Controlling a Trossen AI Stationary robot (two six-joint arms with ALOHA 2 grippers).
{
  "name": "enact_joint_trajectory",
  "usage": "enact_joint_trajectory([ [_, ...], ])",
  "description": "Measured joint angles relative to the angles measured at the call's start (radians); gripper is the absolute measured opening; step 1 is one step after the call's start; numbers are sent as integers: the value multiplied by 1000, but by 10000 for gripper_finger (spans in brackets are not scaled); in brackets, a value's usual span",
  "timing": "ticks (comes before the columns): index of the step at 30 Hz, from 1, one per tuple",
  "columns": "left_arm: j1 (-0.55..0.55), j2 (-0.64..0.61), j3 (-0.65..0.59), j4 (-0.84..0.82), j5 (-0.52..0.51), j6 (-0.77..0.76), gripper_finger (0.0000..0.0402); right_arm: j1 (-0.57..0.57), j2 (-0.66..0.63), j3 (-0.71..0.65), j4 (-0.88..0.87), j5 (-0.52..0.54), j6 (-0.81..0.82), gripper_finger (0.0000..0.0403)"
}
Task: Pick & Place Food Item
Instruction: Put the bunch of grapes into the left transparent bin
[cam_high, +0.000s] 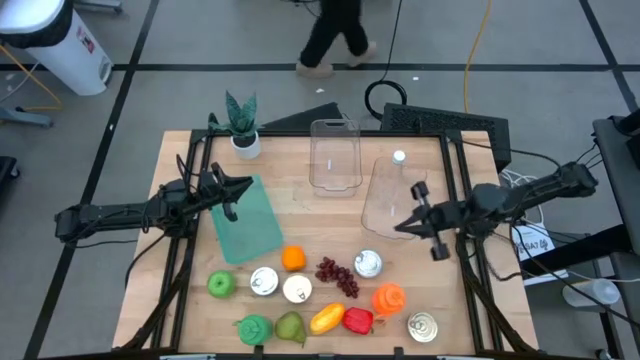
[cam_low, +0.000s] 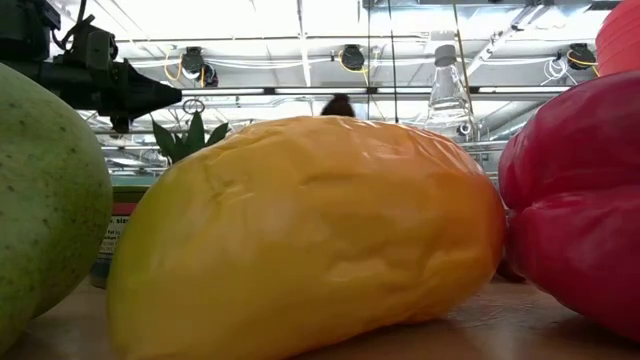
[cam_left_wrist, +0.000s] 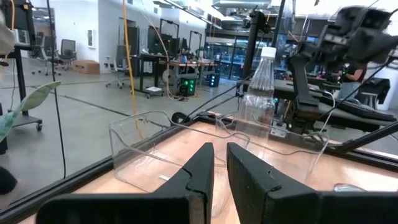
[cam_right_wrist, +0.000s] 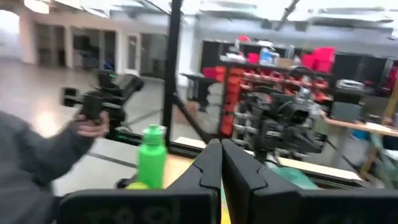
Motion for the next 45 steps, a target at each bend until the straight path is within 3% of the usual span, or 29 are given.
enact_joint_trajectory([
  [7,-1,0,0,45,11,43,51,-1,-159,-226,150,-23,-5,1],
  [11,0,0,0,52,103,-129,51,-13,-172,-333,316,-17,-53,1],
  [14,-1,0,0,53,183,-54,51,-31,-172,-371,376,62,-56,1],
  [17,-5,4,18,53,188,-102,51,-48,-173,-375,351,143,-27,1],
  [21,-52,69,151,67,192,-78,51,-77,-167,-376,315,158,-27,0],
  [25,-150,243,357,-56,176,-36,51,-110,-166,-376,333,158,3,0],
  [30,-287,563,635,-185,119,70,51,-120,-166,-376,331,157,29,0],
  [36,-389,945,956,-391,20,87,51,-119,-165,-376,313,154,29,0],
  [41,-431,1236,1121,-445,23,146,59,-119,-162,-376,305,153,30,0],
  [45,-445,1399,1207,-456,131,106,105,-119,-155,-376,300,153,30,0],
])
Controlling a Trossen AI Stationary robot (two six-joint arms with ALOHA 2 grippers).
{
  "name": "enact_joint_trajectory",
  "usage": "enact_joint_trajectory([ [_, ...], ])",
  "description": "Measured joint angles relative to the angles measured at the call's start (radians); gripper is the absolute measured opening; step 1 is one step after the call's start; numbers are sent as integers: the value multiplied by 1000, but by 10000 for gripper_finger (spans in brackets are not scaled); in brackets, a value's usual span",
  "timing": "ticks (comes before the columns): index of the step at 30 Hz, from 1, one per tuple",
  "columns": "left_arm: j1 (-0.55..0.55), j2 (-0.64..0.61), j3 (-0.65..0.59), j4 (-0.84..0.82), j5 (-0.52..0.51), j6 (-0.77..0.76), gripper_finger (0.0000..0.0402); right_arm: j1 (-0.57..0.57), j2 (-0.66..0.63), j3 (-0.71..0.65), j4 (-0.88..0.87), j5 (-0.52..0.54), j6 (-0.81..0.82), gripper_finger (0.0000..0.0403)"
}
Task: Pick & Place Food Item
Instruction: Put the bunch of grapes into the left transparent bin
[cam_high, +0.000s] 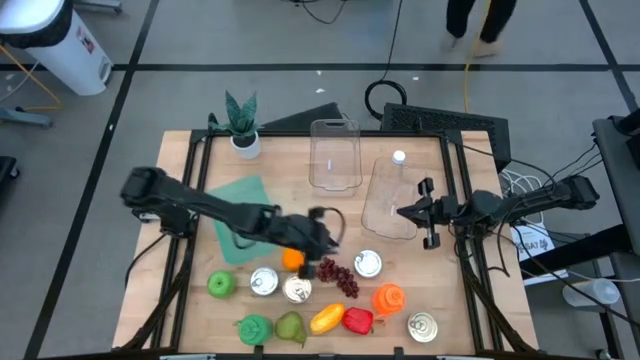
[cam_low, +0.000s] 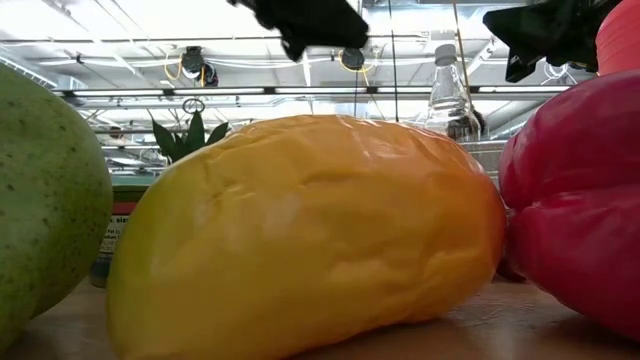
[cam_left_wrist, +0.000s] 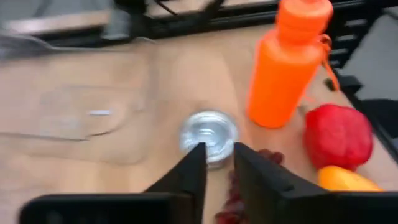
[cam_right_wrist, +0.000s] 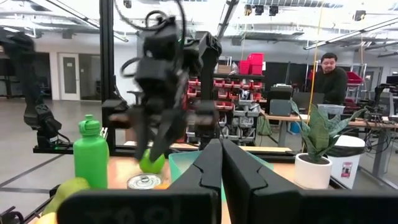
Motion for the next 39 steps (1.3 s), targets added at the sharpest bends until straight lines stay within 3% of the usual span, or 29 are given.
enact_joint_trajectory([
  [3,-23,93,14,56,17,20,159,0,3,0,2,0,0,0],
  [6,-19,149,14,51,-59,-38,220,0,4,0,2,0,0,0],
  [9,3,168,14,14,-83,-141,280,0,7,0,0,0,9,0],
  [11,10,173,14,-44,-30,-166,315,0,9,0,4,0,17,0],
  [16,-8,174,14,-130,-66,-166,372,0,11,0,16,0,16,0],
  [21,-15,182,14,-106,-45,-148,387,0,12,0,15,1,17,0],
  [39,13,325,13,-53,55,-188,374,0,24,1,18,0,19,0],
])
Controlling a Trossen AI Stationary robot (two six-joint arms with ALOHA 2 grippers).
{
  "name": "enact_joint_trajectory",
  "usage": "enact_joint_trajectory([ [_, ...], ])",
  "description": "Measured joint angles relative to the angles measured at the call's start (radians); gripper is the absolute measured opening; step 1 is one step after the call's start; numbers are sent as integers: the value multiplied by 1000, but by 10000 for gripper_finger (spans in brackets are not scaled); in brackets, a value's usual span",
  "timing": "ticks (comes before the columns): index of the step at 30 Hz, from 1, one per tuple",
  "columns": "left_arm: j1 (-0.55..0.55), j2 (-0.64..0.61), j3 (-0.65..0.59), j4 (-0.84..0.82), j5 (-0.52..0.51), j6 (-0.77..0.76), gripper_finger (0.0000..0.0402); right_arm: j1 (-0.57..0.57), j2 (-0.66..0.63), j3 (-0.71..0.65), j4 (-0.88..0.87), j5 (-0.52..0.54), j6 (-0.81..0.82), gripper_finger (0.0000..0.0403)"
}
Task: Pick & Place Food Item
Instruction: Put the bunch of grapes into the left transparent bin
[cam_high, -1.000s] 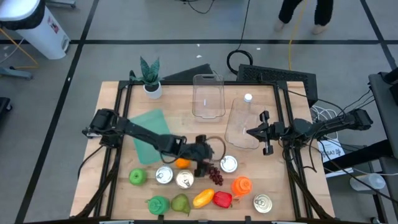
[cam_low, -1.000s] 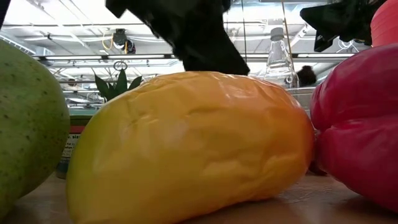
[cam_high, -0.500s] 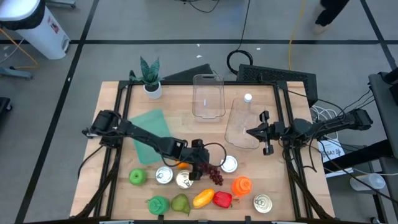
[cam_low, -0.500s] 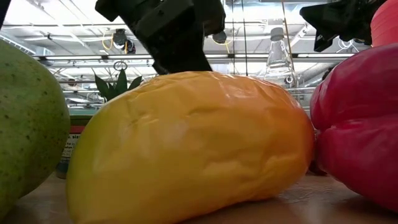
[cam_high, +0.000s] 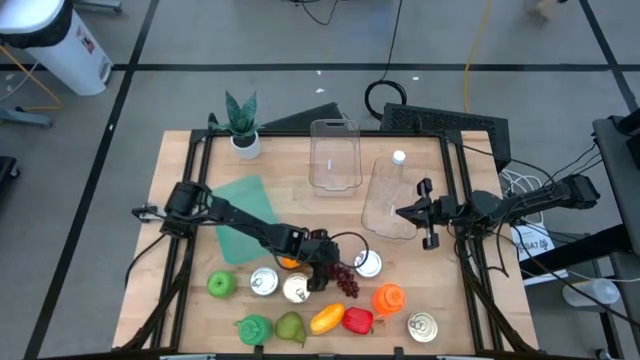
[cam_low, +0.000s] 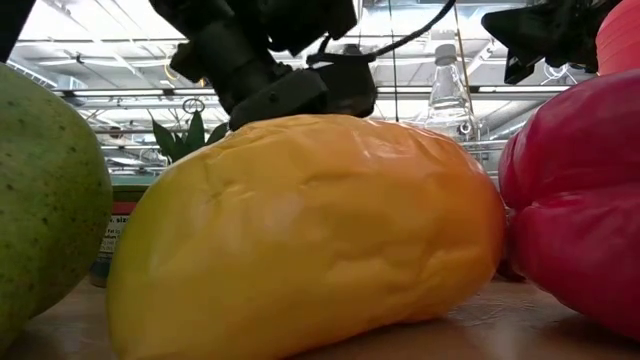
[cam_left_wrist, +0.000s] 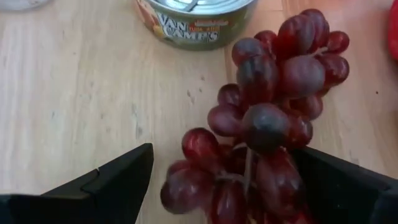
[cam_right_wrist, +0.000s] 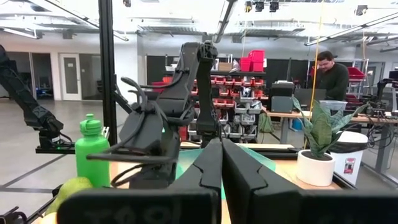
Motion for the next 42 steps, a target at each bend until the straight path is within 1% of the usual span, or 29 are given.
enact_joint_trajectory([
  [5,8,10,0,19,3,3,372,0,3,0,3,0,0,0],
  [8,8,5,0,16,3,3,346,0,4,0,5,0,0,0],
  [11,8,-4,0,15,2,4,289,0,4,0,5,0,0,0],
  [14,9,-10,0,15,1,19,212,0,4,0,4,0,-7,0],
  [18,9,-20,0,12,-1,76,106,0,4,0,1,0,-17,0],
  [20,9,-34,0,1,-4,83,66,0,4,0,1,0,-18,0],
  [24,9,-92,0,-40,-68,101,62,0,4,0,-1,-1,-19,0],
  [29,9,-211,0,-116,-160,115,53,0,5,0,-2,0,-19,0],
  [34,9,-363,0,-162,-213,169,51,0,5,0,-2,-1,-19,0],
  [37,9,-471,-13,-172,-267,195,52,0,5,0,-2,-1,-19,0],
  [39,9,-552,-40,-171,-304,208,51,0,5,0,-2,-1,-19,0],
  [42,16,-676,-108,-164,-319,211,51,0,5,0,-3,-1,-19,0],
])
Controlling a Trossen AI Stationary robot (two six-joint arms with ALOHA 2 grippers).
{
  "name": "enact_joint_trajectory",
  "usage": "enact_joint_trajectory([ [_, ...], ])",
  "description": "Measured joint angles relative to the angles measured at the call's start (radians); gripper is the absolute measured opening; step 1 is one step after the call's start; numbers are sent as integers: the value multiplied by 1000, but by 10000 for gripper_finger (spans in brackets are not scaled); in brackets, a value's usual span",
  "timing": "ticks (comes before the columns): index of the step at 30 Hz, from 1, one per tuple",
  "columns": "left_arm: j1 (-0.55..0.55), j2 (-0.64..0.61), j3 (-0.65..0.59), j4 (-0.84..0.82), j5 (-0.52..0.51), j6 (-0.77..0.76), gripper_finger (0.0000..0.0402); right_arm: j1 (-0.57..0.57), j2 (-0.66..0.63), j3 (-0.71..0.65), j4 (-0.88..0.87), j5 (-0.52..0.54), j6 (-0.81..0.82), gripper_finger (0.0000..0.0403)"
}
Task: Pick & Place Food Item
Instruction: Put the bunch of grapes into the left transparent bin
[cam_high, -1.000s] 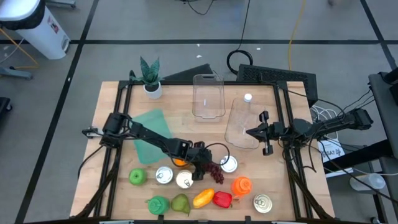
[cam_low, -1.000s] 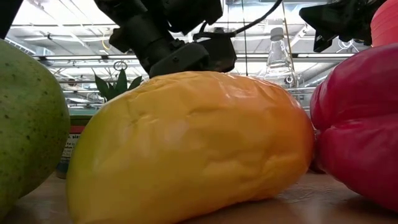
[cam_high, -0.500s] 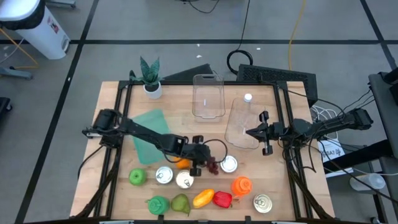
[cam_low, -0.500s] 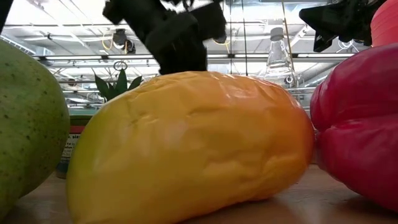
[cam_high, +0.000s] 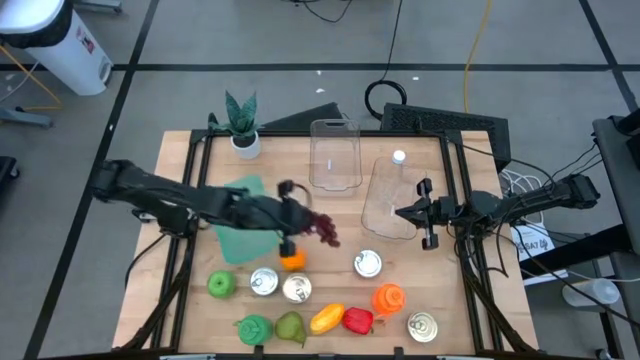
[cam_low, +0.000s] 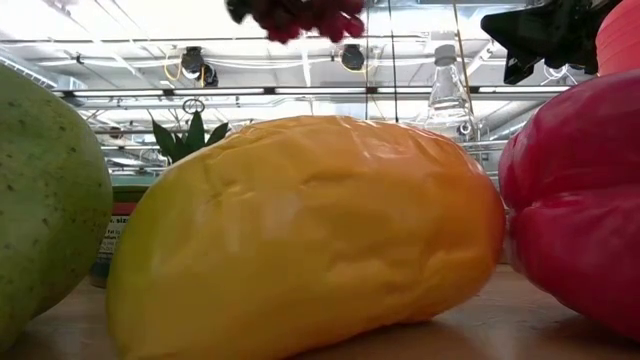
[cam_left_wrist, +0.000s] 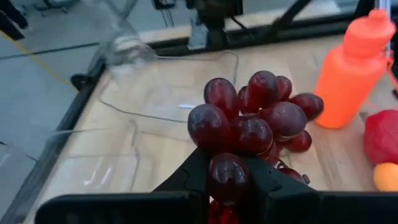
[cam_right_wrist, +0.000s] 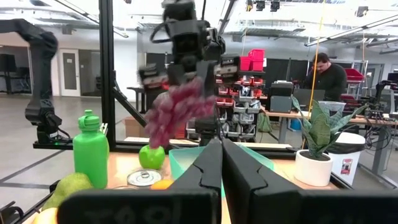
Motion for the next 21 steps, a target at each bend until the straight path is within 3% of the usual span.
enact_joint_trajectory([
  [11,67,-512,-514,295,-45,-78,51,0,0,0,1,-4,-21,0],
  [16,115,-704,-645,297,-51,-142,51,0,1,0,2,0,-24,0],
  [21,128,-820,-735,302,-51,-155,51,0,1,0,4,1,-27,0],
])
